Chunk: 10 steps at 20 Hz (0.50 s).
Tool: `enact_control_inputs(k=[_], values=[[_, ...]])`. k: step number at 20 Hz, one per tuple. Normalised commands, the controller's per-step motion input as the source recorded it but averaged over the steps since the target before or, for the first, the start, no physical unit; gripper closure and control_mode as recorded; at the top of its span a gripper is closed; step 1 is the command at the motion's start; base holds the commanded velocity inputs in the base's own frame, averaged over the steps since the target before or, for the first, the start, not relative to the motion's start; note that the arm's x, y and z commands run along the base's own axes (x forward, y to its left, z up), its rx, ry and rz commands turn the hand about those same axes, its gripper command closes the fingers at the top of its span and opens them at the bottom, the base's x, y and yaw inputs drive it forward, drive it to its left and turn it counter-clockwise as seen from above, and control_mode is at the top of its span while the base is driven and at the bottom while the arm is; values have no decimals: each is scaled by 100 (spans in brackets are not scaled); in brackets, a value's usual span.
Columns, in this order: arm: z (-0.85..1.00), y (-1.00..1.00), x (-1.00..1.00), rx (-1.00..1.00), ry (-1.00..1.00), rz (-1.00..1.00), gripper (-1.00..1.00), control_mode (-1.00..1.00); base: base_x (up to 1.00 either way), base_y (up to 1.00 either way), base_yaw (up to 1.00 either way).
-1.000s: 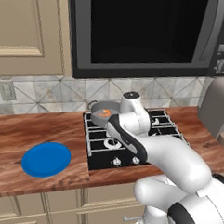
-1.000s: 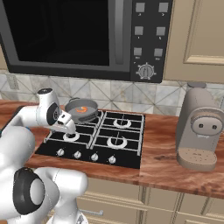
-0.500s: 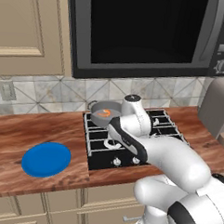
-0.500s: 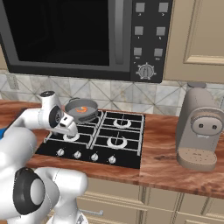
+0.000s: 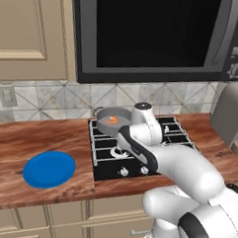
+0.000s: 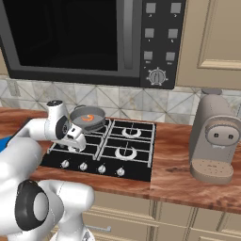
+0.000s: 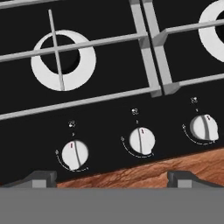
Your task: Retrieve the frozen meat and place it in the pot on a burner. Then turn the burner on.
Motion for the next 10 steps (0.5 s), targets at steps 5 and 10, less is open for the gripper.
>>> enact_control_inputs(k=[5, 10], values=[[-6, -4, 0, 0, 1, 0, -100, -100, 0, 0, 0], [-6, -9, 3, 0, 0, 0, -100, -100, 0, 0, 0]])
